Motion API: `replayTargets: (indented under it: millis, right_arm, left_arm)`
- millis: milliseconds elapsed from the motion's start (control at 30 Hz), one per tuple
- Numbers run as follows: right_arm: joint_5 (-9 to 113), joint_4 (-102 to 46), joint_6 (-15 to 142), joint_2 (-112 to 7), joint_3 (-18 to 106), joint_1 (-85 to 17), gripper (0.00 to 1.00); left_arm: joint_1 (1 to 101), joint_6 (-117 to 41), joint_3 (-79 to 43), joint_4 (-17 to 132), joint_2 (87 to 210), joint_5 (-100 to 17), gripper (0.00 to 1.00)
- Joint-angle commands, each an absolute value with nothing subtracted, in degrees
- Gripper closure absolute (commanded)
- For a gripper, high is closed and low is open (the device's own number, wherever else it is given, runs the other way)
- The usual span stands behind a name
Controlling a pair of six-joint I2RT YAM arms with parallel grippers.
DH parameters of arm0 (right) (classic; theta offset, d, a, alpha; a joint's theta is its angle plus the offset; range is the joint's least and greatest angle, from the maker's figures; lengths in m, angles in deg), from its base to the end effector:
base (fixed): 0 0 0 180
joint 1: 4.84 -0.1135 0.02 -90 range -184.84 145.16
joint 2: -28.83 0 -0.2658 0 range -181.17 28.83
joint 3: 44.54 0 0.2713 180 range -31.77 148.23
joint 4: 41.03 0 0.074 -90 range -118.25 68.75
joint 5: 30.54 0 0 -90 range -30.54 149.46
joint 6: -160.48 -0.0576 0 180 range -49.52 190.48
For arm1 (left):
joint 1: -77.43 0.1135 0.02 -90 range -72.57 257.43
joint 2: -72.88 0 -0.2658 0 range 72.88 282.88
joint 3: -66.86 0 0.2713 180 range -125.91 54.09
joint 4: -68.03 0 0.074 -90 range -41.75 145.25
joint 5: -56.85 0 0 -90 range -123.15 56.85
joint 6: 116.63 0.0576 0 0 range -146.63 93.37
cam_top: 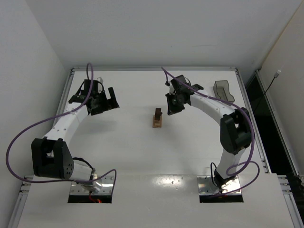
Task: Build the wood block tower
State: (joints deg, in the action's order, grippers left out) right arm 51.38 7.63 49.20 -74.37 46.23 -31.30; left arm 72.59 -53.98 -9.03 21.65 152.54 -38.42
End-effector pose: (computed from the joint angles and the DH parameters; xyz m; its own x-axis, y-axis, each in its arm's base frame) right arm 0.3625 0.1895 0.1992 -0.9124 -0.0528 -0.4058 -0.1833 0.9393 0.2901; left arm 0.3256 -0.0329 0.2563 -0.7450 -0.3960 -0.5368 -0.2247 0.9067 -0.3570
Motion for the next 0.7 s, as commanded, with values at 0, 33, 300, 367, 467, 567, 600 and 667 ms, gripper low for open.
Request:
replayTargets:
  millis: [0, 33, 300, 367, 467, 567, 600, 667]
  right_arm:
    - [53.1, 7.1, 46.4, -75.8, 50.1, -31.8, 0.96]
    - [53.1, 7.1, 46.4, -76.4, 50.1, -32.3, 0.92]
    - [51.0, 7.1, 46.4, -76.9, 50.1, -32.9, 0.88]
    - [51.0, 7.1, 46.4, -76.9, 50.1, -33.4, 0.86]
    - [50.4, 7.1, 46.4, -76.9, 50.7, -34.0, 0.85]
    - [49.9, 6.6, 46.4, -76.9, 51.3, -34.5, 0.81]
    - [49.9, 6.6, 46.4, -76.9, 51.8, -34.5, 0.81]
    - [50.4, 6.6, 46.9, -76.9, 51.8, -34.5, 0.80]
  left_arm:
    - [72.9, -54.8, -9.0, 23.9, 150.1, -40.6, 0.00]
    - [72.9, -54.8, -9.5, 23.9, 150.1, -41.1, 0.00]
    - [72.9, -55.3, -9.5, 23.9, 151.2, -41.1, 0.00]
    - [72.9, -55.3, -9.5, 24.4, 151.2, -41.7, 0.00]
    - [72.9, -55.3, -9.5, 24.4, 151.2, -42.2, 0.00]
    - [72.9, -55.3, -9.5, 24.4, 151.2, -42.7, 0.00]
    - [72.9, -55.3, -9.5, 24.4, 151.2, -42.7, 0.00]
    - [72.9, -55.3, -9.5, 24.4, 151.2, -42.7, 0.00]
